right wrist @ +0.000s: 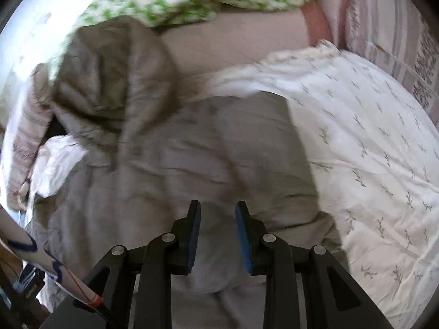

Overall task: Fold large clothes
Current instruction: 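Lay the sleeve flat on the jacket front and open the right tool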

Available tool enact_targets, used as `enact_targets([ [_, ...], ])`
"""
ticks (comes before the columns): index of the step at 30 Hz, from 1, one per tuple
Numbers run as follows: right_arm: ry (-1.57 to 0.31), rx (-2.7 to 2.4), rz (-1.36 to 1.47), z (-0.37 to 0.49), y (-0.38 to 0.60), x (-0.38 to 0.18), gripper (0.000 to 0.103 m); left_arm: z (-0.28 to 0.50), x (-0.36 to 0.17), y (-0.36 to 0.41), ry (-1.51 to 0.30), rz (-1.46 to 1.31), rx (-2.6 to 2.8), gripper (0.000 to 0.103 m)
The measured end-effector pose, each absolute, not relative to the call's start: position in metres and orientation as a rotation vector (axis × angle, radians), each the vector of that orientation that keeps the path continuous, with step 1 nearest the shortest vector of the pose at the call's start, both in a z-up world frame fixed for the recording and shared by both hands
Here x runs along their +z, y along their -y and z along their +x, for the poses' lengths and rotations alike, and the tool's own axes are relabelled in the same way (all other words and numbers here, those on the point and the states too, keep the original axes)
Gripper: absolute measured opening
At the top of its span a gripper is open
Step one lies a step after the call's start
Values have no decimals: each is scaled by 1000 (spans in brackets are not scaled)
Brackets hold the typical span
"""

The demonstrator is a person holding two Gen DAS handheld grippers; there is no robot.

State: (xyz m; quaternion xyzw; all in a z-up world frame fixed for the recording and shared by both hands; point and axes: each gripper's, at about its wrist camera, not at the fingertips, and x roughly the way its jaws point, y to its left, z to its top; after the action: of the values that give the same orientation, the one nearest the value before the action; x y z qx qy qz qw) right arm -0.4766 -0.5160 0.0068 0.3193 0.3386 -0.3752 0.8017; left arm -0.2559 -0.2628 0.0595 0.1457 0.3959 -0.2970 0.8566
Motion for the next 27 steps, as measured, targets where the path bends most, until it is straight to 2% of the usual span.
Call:
enact_targets([
  [5, -775, -702, 576, -435, 473, 19, 29, -269, 64, 268, -803, 336, -669, 103],
  [13, -930, -698, 462, -394, 451, -23, 32, -258, 26, 276, -913, 418, -602, 103],
  [27, -779, -689, 559, -456, 434, 49, 33, -266, 57, 263, -857, 363, -656, 103],
])
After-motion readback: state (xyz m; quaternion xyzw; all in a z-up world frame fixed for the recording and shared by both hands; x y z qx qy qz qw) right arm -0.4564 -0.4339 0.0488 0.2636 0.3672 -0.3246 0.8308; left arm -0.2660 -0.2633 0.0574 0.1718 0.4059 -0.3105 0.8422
